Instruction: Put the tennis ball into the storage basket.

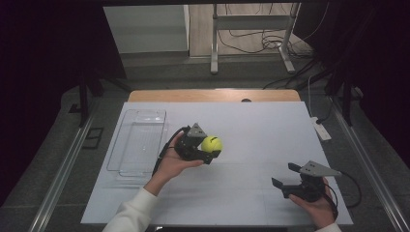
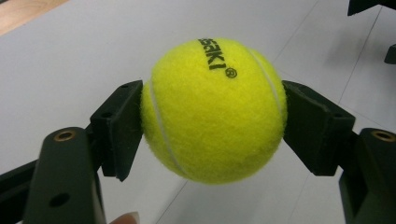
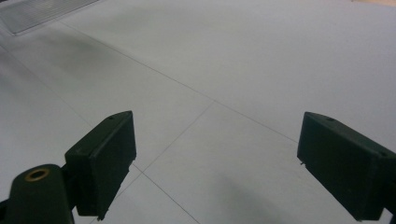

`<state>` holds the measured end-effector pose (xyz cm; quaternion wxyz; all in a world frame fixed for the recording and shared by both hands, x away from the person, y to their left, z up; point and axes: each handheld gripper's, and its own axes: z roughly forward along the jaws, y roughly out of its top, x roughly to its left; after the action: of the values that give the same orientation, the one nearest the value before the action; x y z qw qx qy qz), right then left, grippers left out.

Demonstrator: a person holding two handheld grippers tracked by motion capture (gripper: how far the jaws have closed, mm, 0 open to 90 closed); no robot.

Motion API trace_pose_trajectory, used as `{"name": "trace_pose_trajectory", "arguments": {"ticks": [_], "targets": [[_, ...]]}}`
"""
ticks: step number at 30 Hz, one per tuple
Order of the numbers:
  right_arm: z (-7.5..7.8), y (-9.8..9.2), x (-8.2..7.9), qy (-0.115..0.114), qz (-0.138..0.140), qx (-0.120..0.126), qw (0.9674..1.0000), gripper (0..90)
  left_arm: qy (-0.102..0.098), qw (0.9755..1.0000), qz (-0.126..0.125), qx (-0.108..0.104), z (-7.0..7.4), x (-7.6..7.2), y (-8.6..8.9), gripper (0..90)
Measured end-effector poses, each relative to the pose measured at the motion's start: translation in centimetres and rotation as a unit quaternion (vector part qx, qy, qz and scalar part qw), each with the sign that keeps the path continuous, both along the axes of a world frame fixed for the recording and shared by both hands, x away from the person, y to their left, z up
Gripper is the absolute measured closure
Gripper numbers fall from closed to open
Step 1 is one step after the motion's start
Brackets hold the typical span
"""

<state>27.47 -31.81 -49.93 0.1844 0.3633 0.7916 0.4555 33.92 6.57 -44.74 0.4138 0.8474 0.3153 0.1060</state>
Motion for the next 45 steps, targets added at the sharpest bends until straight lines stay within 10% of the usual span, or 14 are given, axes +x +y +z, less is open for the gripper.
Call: {"name": "trace_pose_trajectory", "arguments": {"ticks": [45], "targets": [[0.0,0.0,0.0,-0.002,-0.001,-0.002,1.0000,12.1,-0.044,0.9972,0.037,-0.048,3.2,-0.8,3.4,27.0]]}}
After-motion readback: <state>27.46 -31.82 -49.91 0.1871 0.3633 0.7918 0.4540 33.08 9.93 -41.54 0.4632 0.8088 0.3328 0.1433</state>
